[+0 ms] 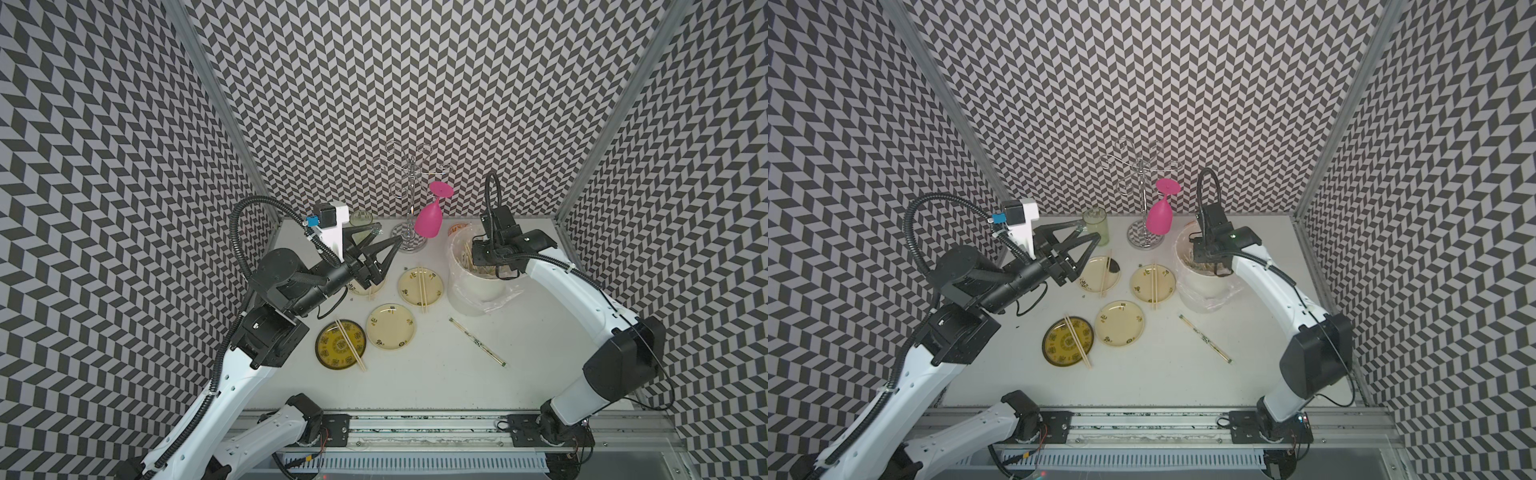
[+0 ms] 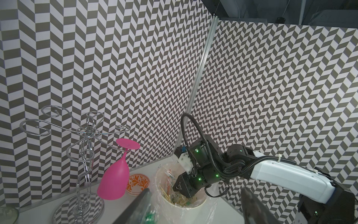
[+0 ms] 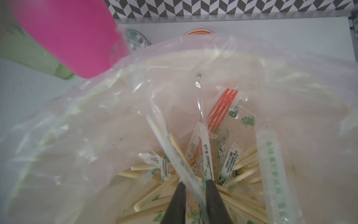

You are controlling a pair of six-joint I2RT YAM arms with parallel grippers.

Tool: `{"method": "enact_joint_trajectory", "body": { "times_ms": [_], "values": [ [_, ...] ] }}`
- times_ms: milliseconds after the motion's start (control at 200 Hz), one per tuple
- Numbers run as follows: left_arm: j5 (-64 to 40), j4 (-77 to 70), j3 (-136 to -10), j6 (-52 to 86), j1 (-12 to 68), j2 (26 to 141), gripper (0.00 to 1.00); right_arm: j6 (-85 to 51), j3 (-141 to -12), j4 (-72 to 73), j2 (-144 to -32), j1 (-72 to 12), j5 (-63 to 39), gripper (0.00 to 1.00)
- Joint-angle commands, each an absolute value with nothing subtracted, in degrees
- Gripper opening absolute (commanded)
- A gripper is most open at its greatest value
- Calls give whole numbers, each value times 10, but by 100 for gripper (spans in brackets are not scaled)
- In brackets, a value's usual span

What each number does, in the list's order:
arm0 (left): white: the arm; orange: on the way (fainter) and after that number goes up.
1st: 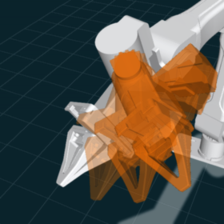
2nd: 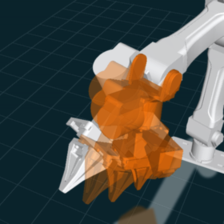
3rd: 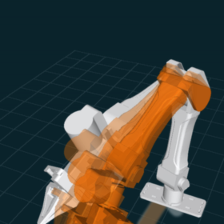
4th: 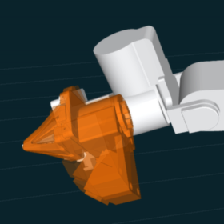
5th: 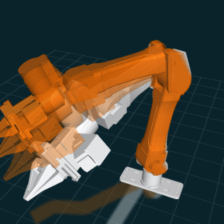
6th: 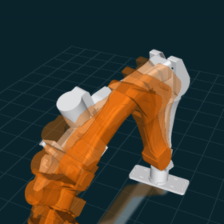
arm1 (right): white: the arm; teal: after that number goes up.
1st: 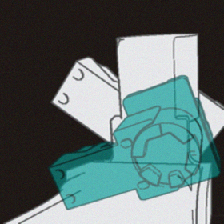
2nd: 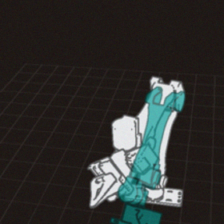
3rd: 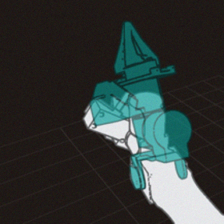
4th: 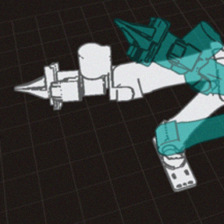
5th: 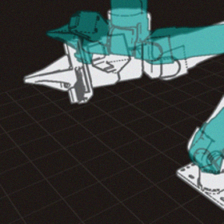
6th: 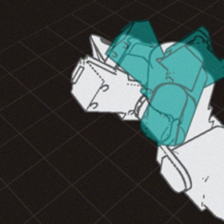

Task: Remove the packaging of disposable chopsticks
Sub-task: Place the packet bag in the trash bin.

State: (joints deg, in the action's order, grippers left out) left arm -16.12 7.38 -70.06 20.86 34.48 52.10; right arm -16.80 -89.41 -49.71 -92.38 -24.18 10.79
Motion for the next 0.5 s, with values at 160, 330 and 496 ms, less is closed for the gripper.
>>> {"method": "enact_joint_trajectory", "body": {
  "times_ms": [160,330,496],
  "values": [
    [-157,64,-699,211,345,520,73,-168,-928,-481,-889,-240,111,47],
    [-156,67,-701,207,345,527,73,-175,-933,-489,-862,-240,114,53],
    [-147,80,-697,189,345,530,73,-181,-932,-497,-831,-240,109,54]
  ]
}}
